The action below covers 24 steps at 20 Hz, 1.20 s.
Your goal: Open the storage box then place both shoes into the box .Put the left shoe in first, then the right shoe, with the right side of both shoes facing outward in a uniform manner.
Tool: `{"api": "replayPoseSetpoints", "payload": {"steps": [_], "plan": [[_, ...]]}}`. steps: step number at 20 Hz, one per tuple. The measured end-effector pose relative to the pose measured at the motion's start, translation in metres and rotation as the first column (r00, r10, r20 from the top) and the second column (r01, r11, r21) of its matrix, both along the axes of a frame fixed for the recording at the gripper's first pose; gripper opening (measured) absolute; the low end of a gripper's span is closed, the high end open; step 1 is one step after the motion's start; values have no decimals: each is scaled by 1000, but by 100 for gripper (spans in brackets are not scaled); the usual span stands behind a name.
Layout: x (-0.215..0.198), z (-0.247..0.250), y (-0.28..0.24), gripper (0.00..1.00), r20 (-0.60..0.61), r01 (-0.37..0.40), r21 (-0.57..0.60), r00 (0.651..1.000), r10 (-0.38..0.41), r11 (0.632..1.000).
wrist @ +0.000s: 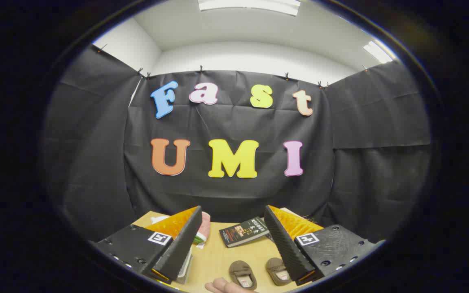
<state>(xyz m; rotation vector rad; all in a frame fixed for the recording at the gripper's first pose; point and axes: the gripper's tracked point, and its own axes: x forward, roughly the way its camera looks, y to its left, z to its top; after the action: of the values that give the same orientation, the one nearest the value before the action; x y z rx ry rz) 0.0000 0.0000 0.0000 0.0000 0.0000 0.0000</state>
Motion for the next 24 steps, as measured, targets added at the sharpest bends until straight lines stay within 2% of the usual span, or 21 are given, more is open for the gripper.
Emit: {"api": "replayPoseSetpoints", "payload": {"steps": [16, 21, 24], "plan": [[16, 1, -7, 95, 2, -63, 16, 998, 63, 998], [34, -19, 8, 95, -53, -113, 29, 992, 115, 993], [52, -53, 26, 95, -135, -166, 55, 976, 172, 985]]}}
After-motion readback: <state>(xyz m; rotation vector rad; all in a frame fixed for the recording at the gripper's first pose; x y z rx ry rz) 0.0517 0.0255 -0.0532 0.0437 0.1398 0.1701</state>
